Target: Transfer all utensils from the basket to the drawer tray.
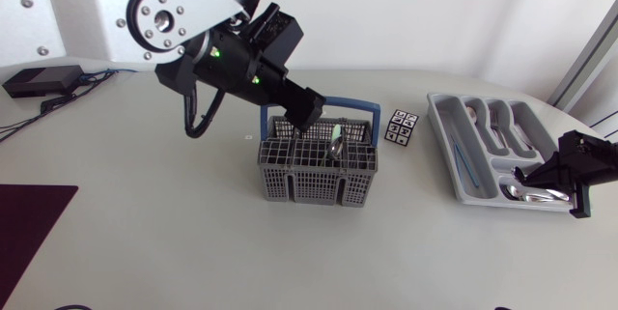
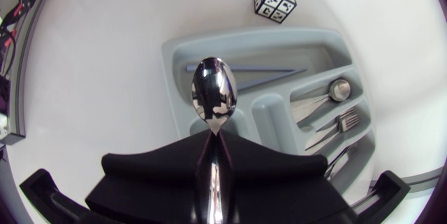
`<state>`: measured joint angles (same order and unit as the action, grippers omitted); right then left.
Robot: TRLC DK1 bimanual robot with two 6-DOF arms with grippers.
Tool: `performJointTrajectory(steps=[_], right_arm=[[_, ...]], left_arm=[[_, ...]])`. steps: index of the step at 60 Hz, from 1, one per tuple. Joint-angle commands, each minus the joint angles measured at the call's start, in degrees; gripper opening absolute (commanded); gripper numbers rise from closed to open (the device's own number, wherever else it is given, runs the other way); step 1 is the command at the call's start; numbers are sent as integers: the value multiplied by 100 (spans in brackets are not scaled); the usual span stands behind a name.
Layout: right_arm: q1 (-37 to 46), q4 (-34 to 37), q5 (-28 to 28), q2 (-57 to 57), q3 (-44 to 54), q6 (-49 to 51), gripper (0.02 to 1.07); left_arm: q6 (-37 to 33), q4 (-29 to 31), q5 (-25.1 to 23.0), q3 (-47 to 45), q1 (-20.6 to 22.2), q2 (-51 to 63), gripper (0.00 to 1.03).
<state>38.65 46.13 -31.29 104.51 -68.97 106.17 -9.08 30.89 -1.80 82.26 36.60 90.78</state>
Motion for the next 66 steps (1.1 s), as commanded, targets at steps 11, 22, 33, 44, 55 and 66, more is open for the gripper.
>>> performJointTrajectory(steps=[11,22,33,44,55,66], right_arm=[[142,-315,589,650,-424,800,7],[98,-781,905,720,-284,1028,8],[37,-1440,1151,641,147,958,40],[-25,-1291,1055,201,332,738,46],[-570,-324,299,-888,323,-466,46],[-1914,784,-70,-1512,156,-2074,46]], left_arm=[[-234,-207,75,-342,93,-228,99],[-270,-268,75,-448,137,-272,99],[-314,-303,75,-615,181,-386,99],[-384,-321,75,-738,181,-483,99],[-489,-505,75,-992,190,-632,99],[-630,-699,84,-1283,207,-764,99]])
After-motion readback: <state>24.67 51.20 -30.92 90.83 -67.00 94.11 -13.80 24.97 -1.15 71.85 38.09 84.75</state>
